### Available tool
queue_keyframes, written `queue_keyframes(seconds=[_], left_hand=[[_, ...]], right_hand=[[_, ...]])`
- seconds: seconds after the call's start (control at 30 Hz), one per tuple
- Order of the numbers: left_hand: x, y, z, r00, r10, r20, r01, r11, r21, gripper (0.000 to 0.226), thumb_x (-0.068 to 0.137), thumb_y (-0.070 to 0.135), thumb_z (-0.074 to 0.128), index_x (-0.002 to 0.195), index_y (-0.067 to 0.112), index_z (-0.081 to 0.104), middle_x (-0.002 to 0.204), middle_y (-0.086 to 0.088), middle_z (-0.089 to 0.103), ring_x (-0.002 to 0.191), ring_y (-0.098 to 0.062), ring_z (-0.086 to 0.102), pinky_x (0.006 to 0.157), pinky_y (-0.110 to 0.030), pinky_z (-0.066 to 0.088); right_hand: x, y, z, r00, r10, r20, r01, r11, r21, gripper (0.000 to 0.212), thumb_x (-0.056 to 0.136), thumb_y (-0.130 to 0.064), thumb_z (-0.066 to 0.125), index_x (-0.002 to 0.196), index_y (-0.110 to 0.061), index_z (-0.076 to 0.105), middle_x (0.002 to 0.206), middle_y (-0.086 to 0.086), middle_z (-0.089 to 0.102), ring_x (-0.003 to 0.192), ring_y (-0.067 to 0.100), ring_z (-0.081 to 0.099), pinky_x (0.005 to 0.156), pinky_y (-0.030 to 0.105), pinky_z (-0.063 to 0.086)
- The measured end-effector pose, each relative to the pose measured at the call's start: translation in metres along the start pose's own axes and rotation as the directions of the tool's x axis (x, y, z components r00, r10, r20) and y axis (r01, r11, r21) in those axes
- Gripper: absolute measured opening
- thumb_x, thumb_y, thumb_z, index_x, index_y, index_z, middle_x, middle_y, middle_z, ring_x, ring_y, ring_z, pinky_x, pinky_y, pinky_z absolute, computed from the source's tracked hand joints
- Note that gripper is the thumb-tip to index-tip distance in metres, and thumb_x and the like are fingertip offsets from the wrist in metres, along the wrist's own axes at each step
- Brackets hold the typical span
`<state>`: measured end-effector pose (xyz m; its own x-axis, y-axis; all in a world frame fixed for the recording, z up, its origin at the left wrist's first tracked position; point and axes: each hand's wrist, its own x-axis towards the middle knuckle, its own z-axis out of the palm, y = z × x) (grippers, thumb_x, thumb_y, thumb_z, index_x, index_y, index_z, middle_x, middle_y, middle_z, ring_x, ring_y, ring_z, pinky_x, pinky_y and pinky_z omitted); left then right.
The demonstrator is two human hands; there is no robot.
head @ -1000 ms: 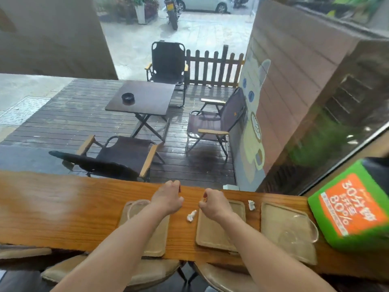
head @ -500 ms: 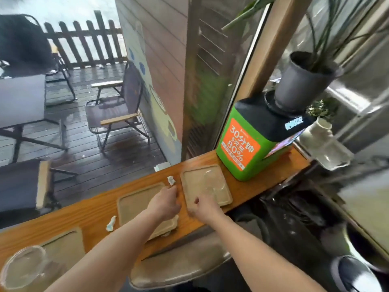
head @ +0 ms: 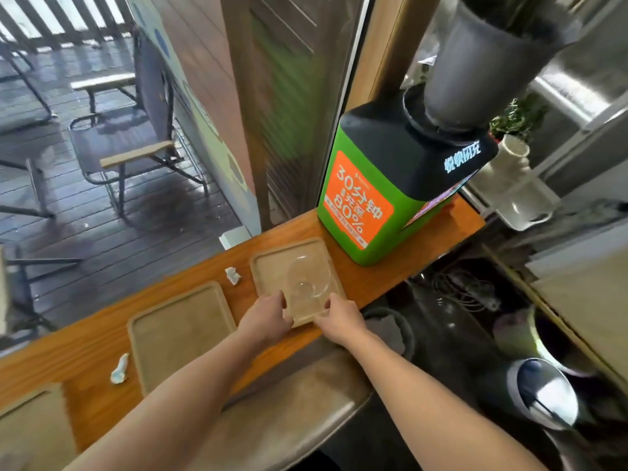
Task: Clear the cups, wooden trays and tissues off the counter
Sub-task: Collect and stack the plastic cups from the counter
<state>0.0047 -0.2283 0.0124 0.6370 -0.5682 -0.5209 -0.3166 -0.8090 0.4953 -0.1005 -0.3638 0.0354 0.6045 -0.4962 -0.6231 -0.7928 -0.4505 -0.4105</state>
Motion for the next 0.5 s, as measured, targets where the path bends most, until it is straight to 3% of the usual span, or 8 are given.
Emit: queue_keyframes(seconds=[0.1, 0.2, 0.37, 0.5], left_hand=[[0.026, -0.003, 0.007, 0.999, -0.049, -0.022, 0.047, 0.997, -0.061, 0.038, 0.084, 0.027, 0.069, 0.118, 0.019, 0.054, 0.110, -0.004, 0.062, 0.096, -0.022, 0.061, 0.083, -0.037, 0.056], [0.044, -0.007, 0.014, 0.997, -0.043, -0.067, 0.031, 0.984, -0.173, 0.050, 0.079, 0.023, 0.076, 0.121, 0.022, 0.049, 0.116, -0.001, 0.060, 0.098, -0.017, 0.059, 0.077, -0.029, 0.052], [0.052, -0.001, 0.017, 0.989, 0.107, -0.100, -0.136, 0.926, -0.353, 0.073, 0.072, 0.022, 0.079, 0.136, 0.024, 0.043, 0.131, 0.003, 0.053, 0.114, -0.015, 0.054, 0.091, -0.031, 0.048], [0.041, 0.005, 0.011, 0.988, 0.115, -0.101, -0.147, 0.898, -0.415, 0.078, 0.073, 0.023, 0.084, 0.140, 0.025, 0.044, 0.129, 0.009, 0.052, 0.109, -0.013, 0.056, 0.079, -0.016, 0.042]], right_hand=[[0.028, 0.004, 0.003, 1.000, -0.029, 0.008, 0.027, 0.993, 0.118, 0.038, 0.085, -0.032, 0.070, 0.117, -0.025, 0.052, 0.102, -0.006, 0.050, 0.098, 0.018, 0.052, 0.079, 0.030, 0.041], [0.047, 0.005, 0.006, 0.999, -0.028, -0.020, 0.032, 0.975, 0.221, 0.059, 0.076, -0.021, 0.077, 0.128, -0.018, 0.050, 0.120, 0.003, 0.059, 0.114, 0.024, 0.057, 0.085, 0.029, 0.043], [0.058, 0.004, 0.006, 0.993, -0.099, -0.071, 0.116, 0.944, 0.310, 0.079, 0.069, -0.011, 0.082, 0.138, -0.020, 0.045, 0.119, -0.006, 0.053, 0.107, 0.009, 0.048, 0.084, 0.024, 0.040], [0.052, 0.001, -0.002, 0.989, -0.144, -0.041, 0.150, 0.931, 0.334, 0.081, 0.072, -0.017, 0.084, 0.142, -0.022, 0.043, 0.128, -0.004, 0.053, 0.114, 0.011, 0.048, 0.087, 0.025, 0.040]])
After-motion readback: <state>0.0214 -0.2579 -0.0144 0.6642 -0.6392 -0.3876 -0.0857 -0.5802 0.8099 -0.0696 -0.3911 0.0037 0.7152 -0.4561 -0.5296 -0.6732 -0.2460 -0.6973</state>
